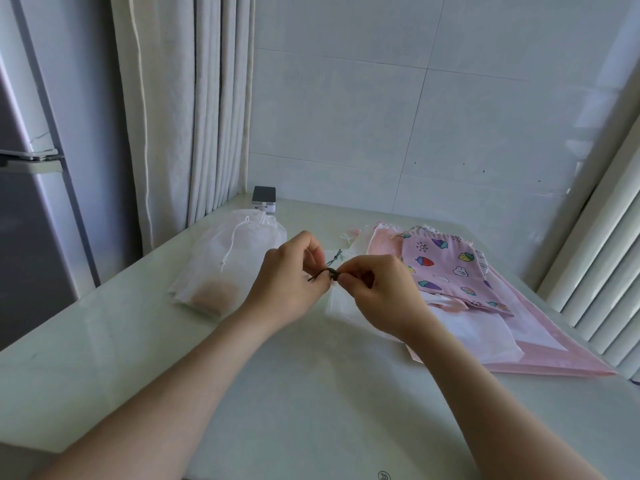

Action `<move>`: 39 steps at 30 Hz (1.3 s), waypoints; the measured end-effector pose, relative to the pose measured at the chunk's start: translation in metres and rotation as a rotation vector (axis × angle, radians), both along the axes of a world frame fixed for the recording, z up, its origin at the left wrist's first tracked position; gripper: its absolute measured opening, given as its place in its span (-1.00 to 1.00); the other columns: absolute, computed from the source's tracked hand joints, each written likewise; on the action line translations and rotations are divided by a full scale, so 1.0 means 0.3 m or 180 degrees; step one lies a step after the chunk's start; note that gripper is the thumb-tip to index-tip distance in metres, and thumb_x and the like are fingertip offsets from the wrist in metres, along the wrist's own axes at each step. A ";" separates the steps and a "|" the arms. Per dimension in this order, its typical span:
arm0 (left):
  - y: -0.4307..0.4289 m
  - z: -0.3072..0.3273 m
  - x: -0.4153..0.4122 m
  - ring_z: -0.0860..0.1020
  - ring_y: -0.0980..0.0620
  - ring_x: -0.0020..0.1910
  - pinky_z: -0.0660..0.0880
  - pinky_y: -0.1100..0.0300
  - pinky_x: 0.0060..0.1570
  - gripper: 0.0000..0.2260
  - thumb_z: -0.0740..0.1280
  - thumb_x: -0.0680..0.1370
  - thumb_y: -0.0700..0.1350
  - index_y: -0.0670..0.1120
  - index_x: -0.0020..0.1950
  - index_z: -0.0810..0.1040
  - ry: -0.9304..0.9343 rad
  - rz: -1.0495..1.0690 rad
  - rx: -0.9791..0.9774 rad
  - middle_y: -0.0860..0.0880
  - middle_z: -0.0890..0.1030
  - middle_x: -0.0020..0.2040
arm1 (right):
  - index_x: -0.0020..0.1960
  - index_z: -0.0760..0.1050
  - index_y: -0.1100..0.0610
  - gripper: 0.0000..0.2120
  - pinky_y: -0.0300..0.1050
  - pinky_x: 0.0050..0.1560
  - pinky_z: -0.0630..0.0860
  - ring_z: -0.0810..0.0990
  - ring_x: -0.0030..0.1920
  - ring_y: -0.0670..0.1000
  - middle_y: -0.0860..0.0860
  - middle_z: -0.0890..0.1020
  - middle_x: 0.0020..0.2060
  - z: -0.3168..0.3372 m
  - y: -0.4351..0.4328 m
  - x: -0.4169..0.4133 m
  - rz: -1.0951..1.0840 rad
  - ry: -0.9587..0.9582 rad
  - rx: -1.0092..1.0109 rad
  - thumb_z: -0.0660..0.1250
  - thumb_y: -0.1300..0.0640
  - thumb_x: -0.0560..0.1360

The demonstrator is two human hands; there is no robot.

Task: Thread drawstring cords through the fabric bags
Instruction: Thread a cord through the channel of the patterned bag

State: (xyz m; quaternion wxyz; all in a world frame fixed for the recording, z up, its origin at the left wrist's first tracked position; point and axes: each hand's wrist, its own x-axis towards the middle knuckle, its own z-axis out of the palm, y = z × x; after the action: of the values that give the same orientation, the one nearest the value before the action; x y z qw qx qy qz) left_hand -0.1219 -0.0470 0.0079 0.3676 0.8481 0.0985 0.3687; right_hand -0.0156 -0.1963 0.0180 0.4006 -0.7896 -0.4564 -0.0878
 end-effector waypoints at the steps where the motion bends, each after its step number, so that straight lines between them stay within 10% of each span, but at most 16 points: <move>1: 0.001 -0.002 0.001 0.68 0.15 -0.13 0.63 0.06 -0.03 -0.78 0.52 0.49 -0.23 0.02 -0.11 0.52 -0.0039 -0.0019 0.0088 0.09 0.69 -0.19 | -0.10 0.72 0.09 -0.88 -0.23 -0.32 0.33 0.37 -0.41 -0.12 0.04 0.57 -0.41 0.003 -0.005 0.003 0.0138 0.0352 0.0060 0.41 0.21 0.56; 12: 0.008 0.000 0.005 0.70 0.26 -0.10 0.62 0.30 0.05 -0.80 0.50 0.51 -0.33 -0.03 -0.07 0.78 -0.0332 0.0003 0.0195 0.14 0.75 -0.15 | -0.07 0.66 0.30 -0.84 -0.10 -0.17 0.35 0.33 -0.22 0.05 0.07 0.37 -0.30 -0.018 -0.014 0.038 0.0743 0.2379 0.0494 0.39 0.21 0.61; 26: 0.010 -0.005 0.011 0.57 0.11 0.03 0.48 0.19 0.09 -0.90 0.50 0.54 -0.04 0.00 -0.12 0.64 -0.0076 -0.0239 0.0592 0.10 0.62 -0.05 | -0.03 0.70 0.29 -0.83 -0.05 -0.12 0.41 0.38 -0.24 0.07 0.13 0.45 -0.29 -0.012 -0.017 0.046 0.0630 0.2533 0.0684 0.43 0.18 0.60; 30: -0.013 0.008 0.005 0.44 0.08 0.19 0.36 0.10 0.24 -0.84 0.20 0.53 -0.01 0.03 -0.20 0.50 0.0290 -0.0513 -0.0267 0.08 0.50 0.09 | -0.08 0.72 0.25 -0.85 -0.03 -0.12 0.38 0.36 -0.23 0.09 0.11 0.44 -0.32 -0.012 -0.012 0.050 0.0497 0.2578 0.0917 0.42 0.22 0.60; 39: -0.002 0.056 0.007 0.69 -0.11 -0.17 0.68 -0.04 -0.11 -0.65 0.27 0.70 -0.12 -0.21 -0.23 0.62 -0.0639 -0.0320 -0.2148 -0.12 0.69 -0.24 | -0.07 0.75 0.17 -0.89 -0.05 -0.15 0.44 0.42 -0.30 0.04 0.04 0.51 -0.37 -0.017 -0.020 0.064 0.0274 0.2212 0.0907 0.46 0.19 0.58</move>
State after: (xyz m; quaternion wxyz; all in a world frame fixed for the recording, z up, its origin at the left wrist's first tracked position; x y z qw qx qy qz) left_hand -0.1197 -0.0476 0.0248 0.6526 0.6422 0.1363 0.3783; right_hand 0.0035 -0.2023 0.0130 0.6407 -0.6887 -0.3093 0.1395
